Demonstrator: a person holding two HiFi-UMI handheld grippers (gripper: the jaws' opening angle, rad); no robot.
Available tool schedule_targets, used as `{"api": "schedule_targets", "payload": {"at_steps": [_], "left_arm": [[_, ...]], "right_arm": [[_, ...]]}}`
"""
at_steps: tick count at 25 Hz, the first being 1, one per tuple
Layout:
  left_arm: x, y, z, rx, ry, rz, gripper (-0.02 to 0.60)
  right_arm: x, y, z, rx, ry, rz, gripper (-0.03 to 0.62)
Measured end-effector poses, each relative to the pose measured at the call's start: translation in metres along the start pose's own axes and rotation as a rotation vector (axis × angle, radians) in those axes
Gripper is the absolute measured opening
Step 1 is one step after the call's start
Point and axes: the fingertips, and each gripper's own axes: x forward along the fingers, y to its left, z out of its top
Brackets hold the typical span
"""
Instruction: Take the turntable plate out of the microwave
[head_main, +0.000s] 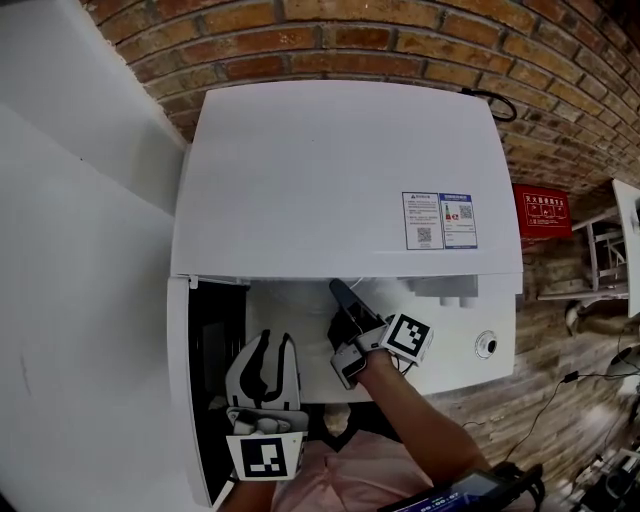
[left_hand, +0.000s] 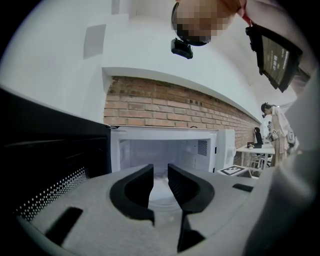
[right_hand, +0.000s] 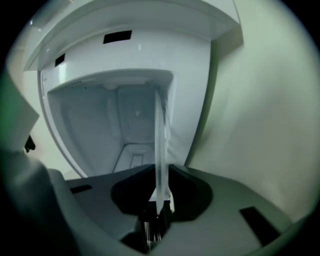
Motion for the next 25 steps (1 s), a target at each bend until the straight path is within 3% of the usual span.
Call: {"api": "schedule_targets", "payload": {"at_steps": [1, 11, 13, 17, 25], "left_arm": [[0.0, 0.0, 0.0, -0.001, -0.003, 0.001, 0.095], [0.005, -0.001, 0.001, -0.003, -0.007, -0.003, 0.097], [0.005, -0.001, -0.001, -0.003, 0.003, -0.001, 0.095], [0.006, -0.001, -0.004, 0.004, 0.017, -0.001, 0.095], [0.006, 0.001, -0.009, 0.009, 0.042, 0.012, 0.097]], "right_arm": [[-0.002, 0.002, 0.0, -0.028, 0.003, 0.006, 0.052], [-0.026, 0.005, -0.014, -0.08, 0.012, 0.057, 0.049], [-0.023, 0.004, -0.011, -0.093, 0.008, 0.078, 0.057], [-0.003, 0.007, -0.003, -0.087, 0.006, 0.159, 0.132], [0.005, 0.009, -0.001, -0.082, 0.038, 0.182, 0.098]]}}
